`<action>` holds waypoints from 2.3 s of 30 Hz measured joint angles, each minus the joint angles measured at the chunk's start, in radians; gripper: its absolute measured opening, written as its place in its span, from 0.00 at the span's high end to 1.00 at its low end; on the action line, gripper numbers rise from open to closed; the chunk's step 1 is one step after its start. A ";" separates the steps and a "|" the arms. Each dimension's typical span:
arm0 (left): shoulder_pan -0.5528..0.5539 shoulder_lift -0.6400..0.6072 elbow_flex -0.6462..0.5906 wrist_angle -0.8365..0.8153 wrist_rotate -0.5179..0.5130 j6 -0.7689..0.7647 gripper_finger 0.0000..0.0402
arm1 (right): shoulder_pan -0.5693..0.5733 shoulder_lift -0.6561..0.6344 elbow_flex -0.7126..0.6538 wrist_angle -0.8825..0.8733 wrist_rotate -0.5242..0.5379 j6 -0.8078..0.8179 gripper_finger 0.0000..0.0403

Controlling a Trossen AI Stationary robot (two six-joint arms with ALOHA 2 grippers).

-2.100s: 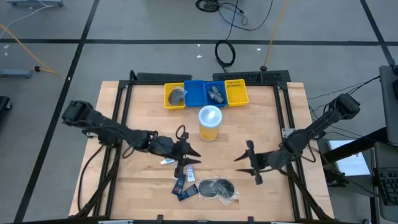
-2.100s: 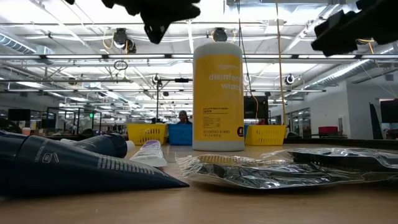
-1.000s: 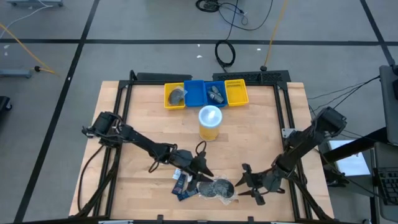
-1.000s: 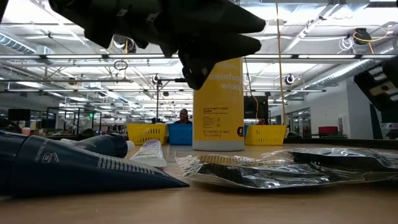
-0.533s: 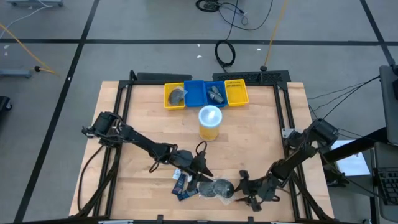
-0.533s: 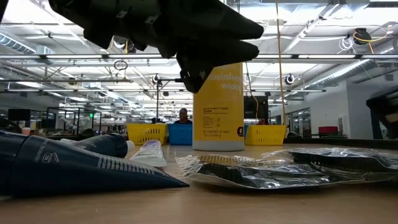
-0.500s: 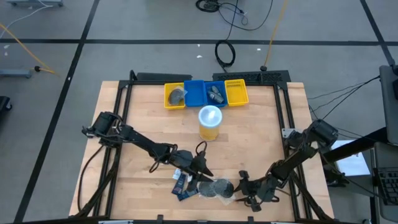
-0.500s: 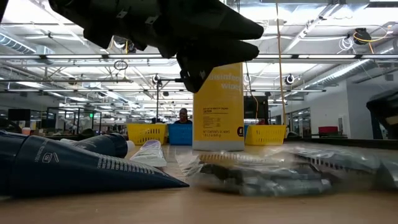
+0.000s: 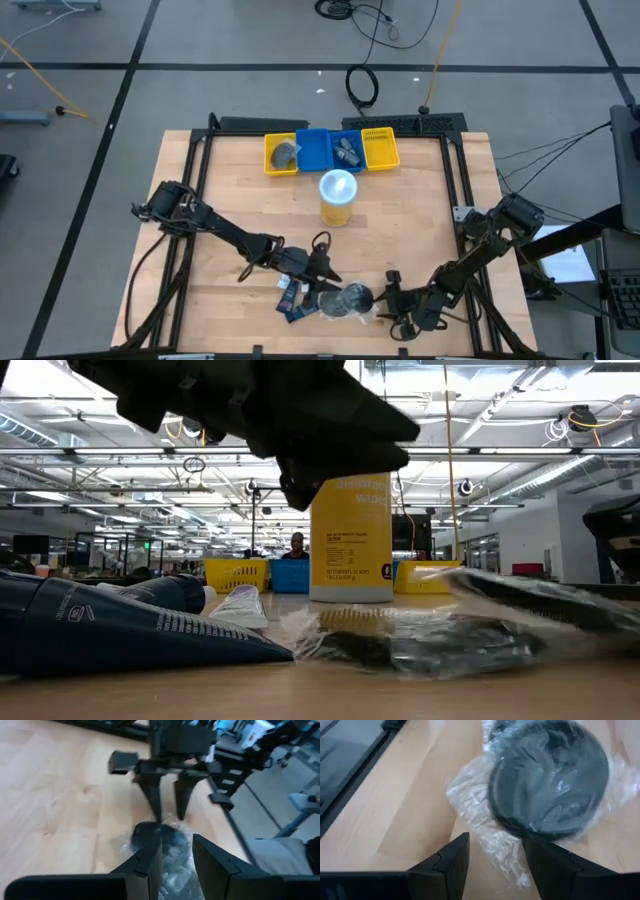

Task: Pick & Place Travel size toiletries
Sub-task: Put the hairbrush into the left yellow basket

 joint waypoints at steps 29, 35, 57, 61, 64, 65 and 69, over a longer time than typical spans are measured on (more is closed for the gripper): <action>0.002 0.000 0.000 -0.015 -0.043 0.002 0.73 | -0.049 -0.001 -0.001 -0.250 0.068 0.078 0.98; 0.002 0.000 0.000 -0.015 -0.043 0.010 0.73 | -0.048 -0.036 -0.001 -0.244 0.052 0.062 1.00; 0.011 -0.002 0.000 0.180 -0.043 0.019 0.73 | -0.055 -0.409 -0.004 -0.433 0.280 -0.143 1.00; 0.011 -0.002 0.000 0.189 -0.043 0.103 0.73 | -0.056 -0.499 -0.004 -0.432 0.287 -0.215 1.00; 0.011 -0.002 0.000 0.200 -0.043 0.192 0.73 | -0.055 -0.568 -0.003 -0.430 0.285 -0.251 1.00; 0.011 -0.002 0.000 0.199 -0.043 0.222 0.73 | -0.055 -0.592 -0.003 -0.430 0.281 -0.259 1.00; 0.016 -0.014 0.000 0.192 -0.070 0.296 0.73 | -0.059 -0.666 -0.003 -0.429 0.230 -0.264 1.00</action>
